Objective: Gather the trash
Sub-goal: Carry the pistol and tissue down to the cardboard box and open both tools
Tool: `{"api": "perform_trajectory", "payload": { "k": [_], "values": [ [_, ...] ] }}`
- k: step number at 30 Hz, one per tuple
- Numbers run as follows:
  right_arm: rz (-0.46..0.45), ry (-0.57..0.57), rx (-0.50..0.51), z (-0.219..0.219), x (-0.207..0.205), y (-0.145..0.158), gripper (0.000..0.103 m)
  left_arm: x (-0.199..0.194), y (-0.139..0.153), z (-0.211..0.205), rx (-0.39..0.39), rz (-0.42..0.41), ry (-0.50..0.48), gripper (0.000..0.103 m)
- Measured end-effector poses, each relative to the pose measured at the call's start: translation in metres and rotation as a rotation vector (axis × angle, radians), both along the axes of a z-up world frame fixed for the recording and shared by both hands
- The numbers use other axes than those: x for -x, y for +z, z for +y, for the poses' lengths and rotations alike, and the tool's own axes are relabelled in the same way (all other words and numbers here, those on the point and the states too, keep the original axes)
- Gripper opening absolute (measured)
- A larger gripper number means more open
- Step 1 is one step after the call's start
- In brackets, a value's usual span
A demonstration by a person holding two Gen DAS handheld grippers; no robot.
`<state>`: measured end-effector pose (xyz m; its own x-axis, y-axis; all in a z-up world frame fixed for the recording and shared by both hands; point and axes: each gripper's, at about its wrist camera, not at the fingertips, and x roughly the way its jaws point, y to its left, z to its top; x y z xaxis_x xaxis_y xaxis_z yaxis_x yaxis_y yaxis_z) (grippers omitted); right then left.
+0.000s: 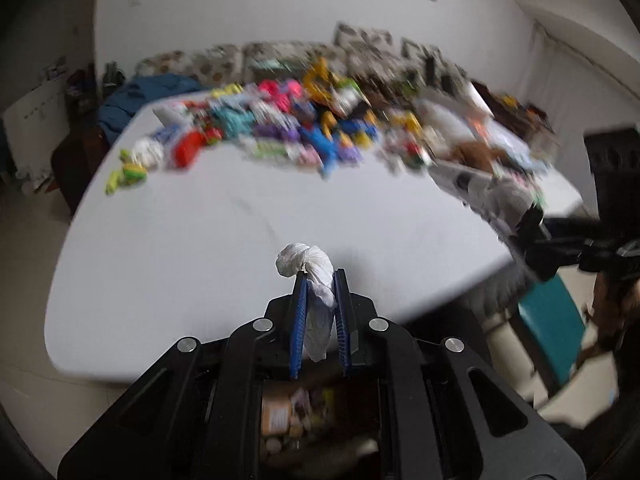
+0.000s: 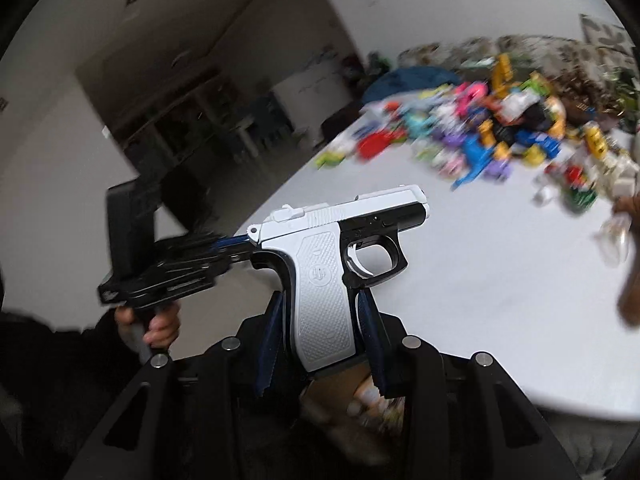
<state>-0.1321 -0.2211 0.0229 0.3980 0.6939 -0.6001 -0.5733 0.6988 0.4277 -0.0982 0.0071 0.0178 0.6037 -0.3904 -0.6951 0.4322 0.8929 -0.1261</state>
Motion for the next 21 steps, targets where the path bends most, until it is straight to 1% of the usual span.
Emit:
{"api": "perform_trajectory", "payload": {
  "k": [1, 3, 4, 5, 6, 7, 8, 9, 10, 11, 12, 13, 14, 15, 16, 18, 20, 21],
  "values": [
    [0.015, 0.017, 0.013, 0.004, 0.012, -0.002, 0.037, 0.011, -0.006, 0.001, -0.010, 0.017, -0.018, 0.013],
    [0.060, 0.061, 0.034, 0.013, 0.030, -0.012, 0.037, 0.035, -0.025, 0.002, -0.028, 0.079, -0.062, 0.013],
    [0.095, 0.096, 0.054, 0.020, 0.040, -0.023, 0.037, 0.040, -0.031, 0.004, -0.027, 0.094, -0.068, 0.013],
    [0.110, 0.111, 0.070, 0.024, 0.045, -0.030, 0.038, 0.044, -0.043, 0.005, -0.021, 0.128, -0.081, 0.013],
    [0.144, 0.131, 0.095, 0.031, 0.048, -0.045, 0.038, 0.045, -0.054, 0.006, -0.026, 0.152, -0.082, 0.014],
    [0.175, 0.139, 0.110, 0.035, 0.047, -0.058, 0.038, 0.046, -0.069, 0.007, -0.038, 0.182, -0.085, 0.021],
    [0.208, 0.140, 0.136, 0.040, 0.043, -0.077, 0.039, 0.046, -0.085, 0.007, -0.049, 0.206, -0.101, 0.029],
    [0.229, 0.135, 0.165, 0.045, 0.039, -0.095, 0.040, 0.045, -0.100, 0.007, -0.079, 0.216, -0.096, 0.059],
    [0.255, 0.135, 0.181, 0.049, 0.032, -0.114, 0.051, 0.044, -0.110, 0.008, -0.106, 0.215, -0.079, 0.088],
    [0.267, 0.126, 0.188, 0.050, 0.028, -0.127, 0.059, 0.042, -0.127, 0.009, -0.131, 0.205, -0.069, 0.090],
    [0.277, 0.107, 0.201, 0.051, 0.021, -0.144, 0.059, 0.040, -0.138, 0.010, -0.150, 0.204, -0.062, 0.090],
    [0.304, 0.091, 0.220, 0.051, 0.014, -0.160, 0.058, 0.035, -0.150, 0.011, -0.171, 0.224, -0.051, 0.090],
    [0.327, 0.076, 0.238, 0.050, 0.010, -0.171, 0.054, 0.030, -0.161, 0.014, -0.175, 0.259, -0.036, 0.090],
    [0.333, 0.064, 0.241, 0.048, 0.007, -0.174, 0.053, 0.027, -0.167, 0.018, -0.158, 0.281, -0.022, 0.090],
    [0.331, 0.051, 0.221, 0.041, 0.008, -0.169, 0.053, 0.025, -0.168, 0.024, -0.130, 0.297, -0.009, 0.090],
    [0.288, 0.042, 0.194, 0.030, 0.011, -0.150, 0.053, 0.025, -0.158, 0.036, -0.065, 0.304, -0.002, 0.090],
    [0.162, 0.002, 0.173, 0.016, 0.013, -0.105, 0.056, 0.023, -0.139, 0.041, -0.019, 0.283, -0.010, 0.090],
    [0.118, -0.021, 0.164, 0.009, 0.009, -0.090, 0.057, 0.023, -0.128, 0.042, 0.003, 0.263, -0.012, 0.090]
  ]
}}
